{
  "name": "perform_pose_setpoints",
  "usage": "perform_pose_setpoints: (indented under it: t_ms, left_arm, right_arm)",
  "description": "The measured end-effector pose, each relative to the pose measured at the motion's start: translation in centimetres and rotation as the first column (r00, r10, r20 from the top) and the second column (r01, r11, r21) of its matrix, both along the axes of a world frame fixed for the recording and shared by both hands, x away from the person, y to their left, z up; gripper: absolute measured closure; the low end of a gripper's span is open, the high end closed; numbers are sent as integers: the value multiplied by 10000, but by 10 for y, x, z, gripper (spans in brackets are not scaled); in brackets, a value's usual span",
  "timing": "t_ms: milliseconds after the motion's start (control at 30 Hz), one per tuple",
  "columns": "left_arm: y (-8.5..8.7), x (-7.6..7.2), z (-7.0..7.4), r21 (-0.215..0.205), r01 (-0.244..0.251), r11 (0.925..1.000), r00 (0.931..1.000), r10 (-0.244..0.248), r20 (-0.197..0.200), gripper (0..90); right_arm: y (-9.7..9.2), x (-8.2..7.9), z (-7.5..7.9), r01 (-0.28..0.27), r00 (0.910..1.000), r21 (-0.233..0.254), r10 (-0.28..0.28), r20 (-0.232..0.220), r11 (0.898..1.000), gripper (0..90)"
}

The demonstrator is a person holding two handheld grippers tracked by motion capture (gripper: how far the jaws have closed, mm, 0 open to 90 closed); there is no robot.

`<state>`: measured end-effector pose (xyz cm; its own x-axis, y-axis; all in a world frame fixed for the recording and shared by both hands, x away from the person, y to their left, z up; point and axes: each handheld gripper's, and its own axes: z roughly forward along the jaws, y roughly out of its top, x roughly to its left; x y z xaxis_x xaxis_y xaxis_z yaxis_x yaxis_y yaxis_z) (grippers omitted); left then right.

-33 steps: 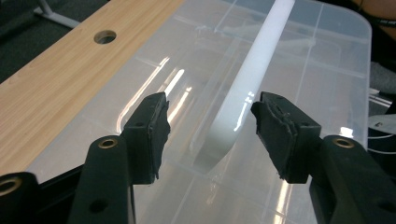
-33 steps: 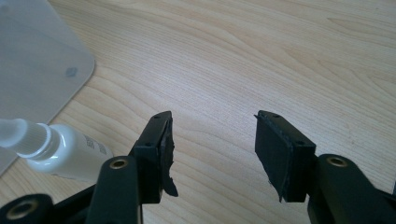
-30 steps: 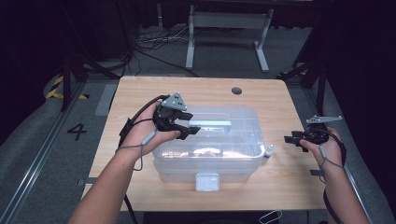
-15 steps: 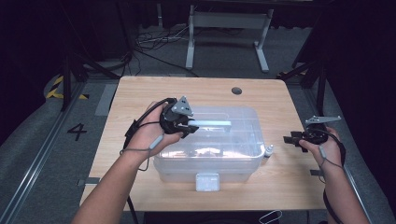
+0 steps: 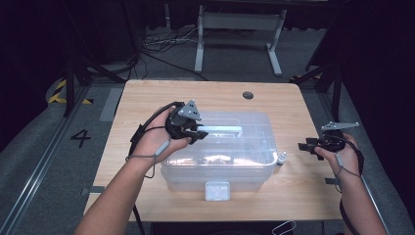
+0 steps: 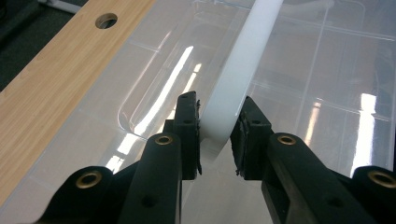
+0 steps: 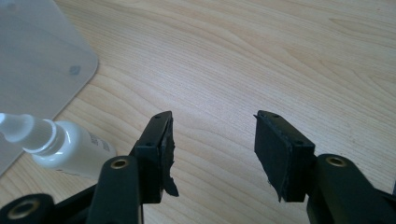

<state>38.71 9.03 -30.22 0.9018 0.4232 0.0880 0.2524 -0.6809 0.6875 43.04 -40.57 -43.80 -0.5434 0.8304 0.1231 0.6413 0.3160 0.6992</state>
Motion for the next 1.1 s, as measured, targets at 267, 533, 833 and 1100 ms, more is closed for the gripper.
perform_pose_setpoints:
  t_ms: [267, 533, 833, 1100]
  left_arm:
    - [-3, 4, 5, 286, -10, 9996, 9996, 18, -265, 741]
    - [-1, 13, 12, 76, -104, 9999, 9990, 107, -436, 740]
    - [-1, 21, 19, -67, -276, 9996, 9980, 272, -570, 736]
    - [-1, 30, 24, -167, -365, 9992, 9973, 354, -641, 733]
  right_arm:
    - [-4, -6, 2, 117, 9999, 64, -117, 61, 9999, 483]
    - [-9, -14, 5, 256, 9995, 89, -257, 178, 9996, 482]
    - [-14, -20, 7, 389, 9990, 98, -391, 230, 9992, 481]
    - [-13, -24, 12, 394, 9982, 148, -400, 446, 9991, 488]
